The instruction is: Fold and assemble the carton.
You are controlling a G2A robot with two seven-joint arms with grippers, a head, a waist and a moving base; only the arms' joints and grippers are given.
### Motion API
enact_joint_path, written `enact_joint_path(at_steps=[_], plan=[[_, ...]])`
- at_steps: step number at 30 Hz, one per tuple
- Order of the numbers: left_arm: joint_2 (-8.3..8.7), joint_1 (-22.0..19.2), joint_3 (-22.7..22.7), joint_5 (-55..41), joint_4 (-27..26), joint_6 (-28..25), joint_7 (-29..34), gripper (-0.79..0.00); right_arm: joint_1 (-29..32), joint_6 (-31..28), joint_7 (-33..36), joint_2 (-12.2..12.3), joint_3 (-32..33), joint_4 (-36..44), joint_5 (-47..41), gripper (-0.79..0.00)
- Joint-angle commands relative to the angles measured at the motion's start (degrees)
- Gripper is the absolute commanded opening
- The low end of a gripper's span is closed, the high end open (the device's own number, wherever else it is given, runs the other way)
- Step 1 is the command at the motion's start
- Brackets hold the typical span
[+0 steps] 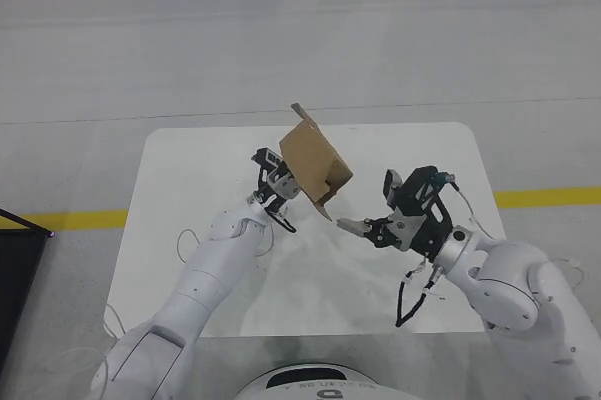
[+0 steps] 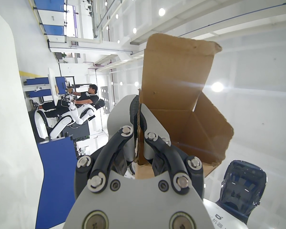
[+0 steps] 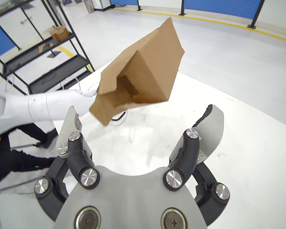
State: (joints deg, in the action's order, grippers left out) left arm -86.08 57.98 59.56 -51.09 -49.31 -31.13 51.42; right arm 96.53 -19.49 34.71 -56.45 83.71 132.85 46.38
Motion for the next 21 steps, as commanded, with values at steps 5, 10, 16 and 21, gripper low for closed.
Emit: enact_joint_path(at_steps=[5,10,16,21], plan=[[0.17,-0.1,0.2,2.8,-0.9,3.0,-2.3,-0.785,1.1,-1.5,-2.3,0.0,-5.0,1.8,14.9,-0.046],[0.01,0.0,-0.7,6.4,-0.4,3.8,-5.0,-0.785,0.1,0.6,-7.0,-0.5,-9.9,0.7,22.2,-0.132],[-0.25,0.3,-0.7,6.3,-0.5,4.0,-5.7,-0.785,-1.7,2.0,-7.4,-1.1,-13.9,-1.0,25.5,-0.16],[-0.39,0.6,-0.7,6.2,-0.6,4.6,-5.9,-0.785,-3.5,2.8,-6.3,-1.5,-16.0,-1.7,26.5,-0.188]])
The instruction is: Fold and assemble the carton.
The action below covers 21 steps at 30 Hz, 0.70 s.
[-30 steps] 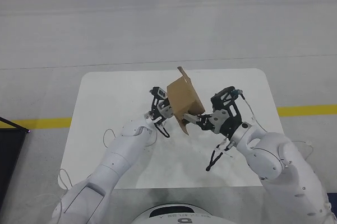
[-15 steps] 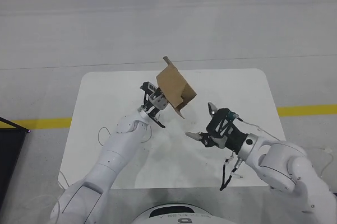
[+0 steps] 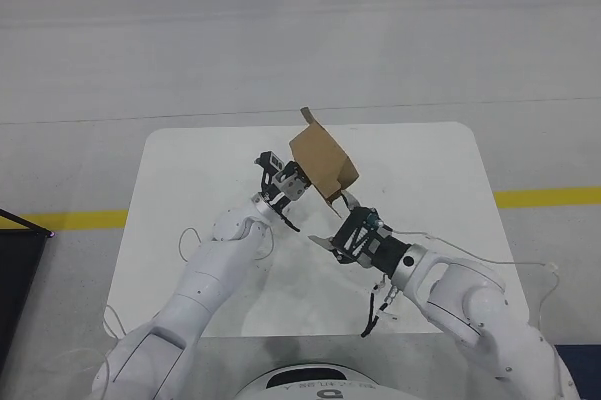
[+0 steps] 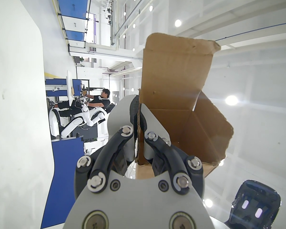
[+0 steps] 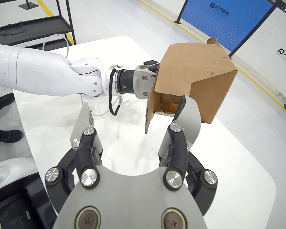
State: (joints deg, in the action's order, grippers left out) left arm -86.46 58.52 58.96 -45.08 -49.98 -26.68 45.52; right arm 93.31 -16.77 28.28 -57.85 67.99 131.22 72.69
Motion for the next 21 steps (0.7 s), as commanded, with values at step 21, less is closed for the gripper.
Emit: enact_joint_path(at_steps=[21], plan=[[-0.8,-0.1,-0.4,0.4,0.6,2.5,0.6,-0.785,0.8,0.7,-0.6,-0.5,-0.9,0.6,2.8,-0.449]])
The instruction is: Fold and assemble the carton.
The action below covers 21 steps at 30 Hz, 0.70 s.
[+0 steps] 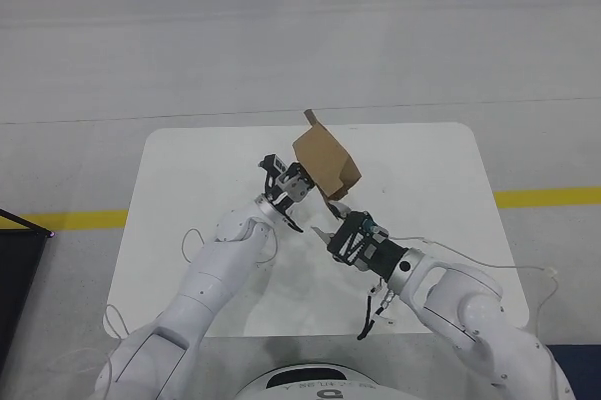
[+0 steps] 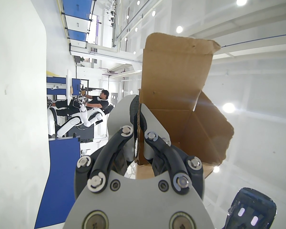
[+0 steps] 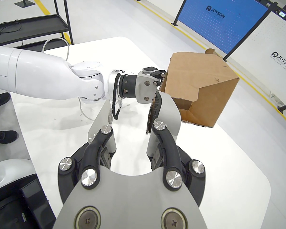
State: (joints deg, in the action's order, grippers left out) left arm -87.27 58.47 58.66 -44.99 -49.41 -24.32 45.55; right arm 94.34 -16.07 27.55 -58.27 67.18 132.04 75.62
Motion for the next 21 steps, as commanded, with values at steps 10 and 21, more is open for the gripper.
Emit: enact_joint_path(at_steps=[10,21], plan=[[0.19,0.0,0.1,1.4,0.6,1.3,4.8,-0.785,-1.4,0.0,0.8,-0.4,-0.8,-1.0,-0.5,-0.511],[0.34,0.0,-0.5,2.7,0.4,2.8,10.6,-0.785,-3.2,-0.6,2.7,-0.7,-0.6,-2.6,-3.8,-0.502]])
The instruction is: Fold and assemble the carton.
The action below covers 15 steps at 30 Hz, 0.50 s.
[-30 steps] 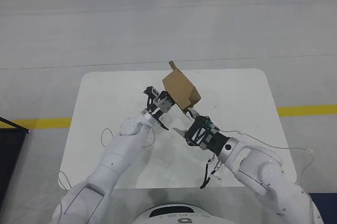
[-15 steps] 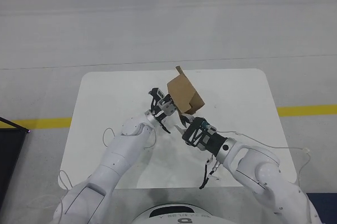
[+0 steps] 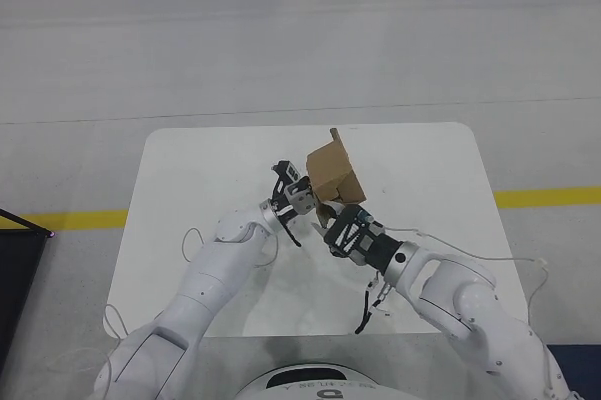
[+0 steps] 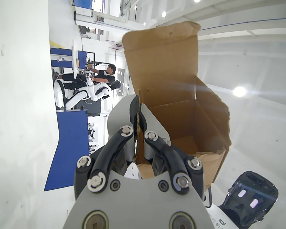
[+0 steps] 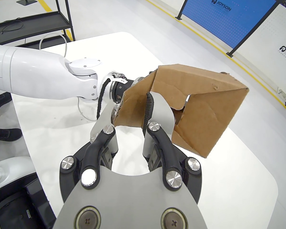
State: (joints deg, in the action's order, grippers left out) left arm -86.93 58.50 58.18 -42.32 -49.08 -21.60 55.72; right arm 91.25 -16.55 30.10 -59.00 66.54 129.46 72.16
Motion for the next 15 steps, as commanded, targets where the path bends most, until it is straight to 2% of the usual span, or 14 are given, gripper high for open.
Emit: enact_joint_path(at_steps=[1,8,9,10,11,15], plan=[[0.01,0.0,0.0,-0.1,0.1,0.1,0.6,-0.785,-0.3,-0.3,0.2,0.0,0.1,-0.1,-0.7,-0.499],[0.04,-0.4,0.4,-0.1,0.5,0.0,1.0,-0.785,-0.2,-1.2,0.4,0.0,1.3,0.0,-2.5,-0.505],[0.06,-0.4,0.4,0.0,0.5,-0.1,1.1,-0.785,-0.1,-1.2,0.4,0.0,1.6,-0.1,-2.8,-0.517],[0.07,-0.4,0.5,0.1,0.5,-0.1,1.1,-0.785,-0.1,-1.2,0.5,0.0,1.9,-0.1,-3.1,-0.603],[0.08,-0.4,0.5,0.2,0.4,-0.2,1.3,-0.785,-0.1,-0.9,0.6,0.0,2.2,-0.2,-3.3,-0.634],[0.11,-0.4,0.5,0.3,0.4,0.0,1.7,-0.785,0.3,-0.3,0.5,0.0,3.8,0.2,-4.4,-0.637]])
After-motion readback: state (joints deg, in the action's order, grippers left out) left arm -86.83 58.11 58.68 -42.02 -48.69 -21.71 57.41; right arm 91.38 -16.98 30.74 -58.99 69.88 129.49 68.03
